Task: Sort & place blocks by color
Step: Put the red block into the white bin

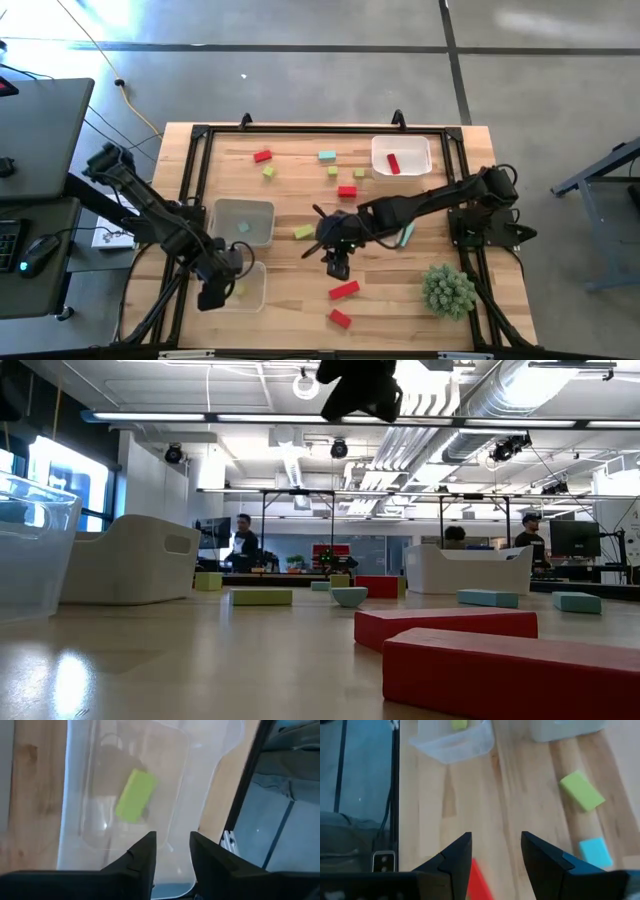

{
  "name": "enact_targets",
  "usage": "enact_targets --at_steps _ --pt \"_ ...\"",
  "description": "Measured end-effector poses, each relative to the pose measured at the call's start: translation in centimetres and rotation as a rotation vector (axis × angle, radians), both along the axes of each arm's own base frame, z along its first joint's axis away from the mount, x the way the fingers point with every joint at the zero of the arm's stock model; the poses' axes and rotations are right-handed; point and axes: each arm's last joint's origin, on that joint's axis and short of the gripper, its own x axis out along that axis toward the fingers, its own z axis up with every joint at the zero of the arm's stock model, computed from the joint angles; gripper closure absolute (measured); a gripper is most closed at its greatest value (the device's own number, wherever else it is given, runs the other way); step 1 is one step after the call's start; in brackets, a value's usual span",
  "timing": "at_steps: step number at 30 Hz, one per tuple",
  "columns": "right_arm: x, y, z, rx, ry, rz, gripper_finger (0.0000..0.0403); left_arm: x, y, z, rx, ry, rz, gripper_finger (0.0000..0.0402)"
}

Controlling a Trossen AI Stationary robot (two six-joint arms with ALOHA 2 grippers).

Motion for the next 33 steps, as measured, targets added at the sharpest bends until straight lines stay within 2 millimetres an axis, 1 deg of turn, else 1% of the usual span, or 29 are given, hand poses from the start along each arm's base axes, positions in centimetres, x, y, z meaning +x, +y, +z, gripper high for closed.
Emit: enact_targets --at_steps 4,7,10,14,18,22,24,30,33 --pt "-0.5 1.0 -0.2 -0.003 0.027 0.057 0.0244 0.4 -0.3 -0.5 0.005 0.030 0.041 0.0280" --pt "-1.1 1.9 -0.3 -0.040 0.045 0.127 0.0244 0.6 -0.4 -0.5 -0.008 0.009 0.049 0.0278" --pt "-1.6 3.0 -0.5 -0.078 0.057 0.204 0.0244 0.8 -0.4 -0.1 -0.041 -0.029 0.089 0.0280" --pt "-1.9 4.1 -1.1 -0.089 0.078 0.240 0.0241 1.0 -0.5 0.8 -0.107 -0.101 0.119 0.0281" --pt "-2.1 4.7 -1.8 -0.099 0.116 0.254 0.0218 1.3 -0.7 1.6 -0.159 -0.180 0.143 0.0280" --pt "-1.9 5.7 -3.5 -0.144 0.163 0.320 0.0189 1.7 -0.8 2.2 -0.179 -0.261 0.169 0.0280" --pt "-1.8 6.2 -4.6 -0.185 0.181 0.363 0.0181 1.8 -0.8 2.4 -0.183 -0.290 0.180 0.0280" --pt "-1.5 7.8 -7.9 -0.301 0.235 0.440 0.0178 2.6 -1.0 3.7 -0.224 -0.464 0.228 0.0280" --pt "-1.3 8.2 -9.3 -0.312 0.275 0.461 0.0178 2.9 -0.9 4.2 -0.220 -0.539 0.241 0.0280"
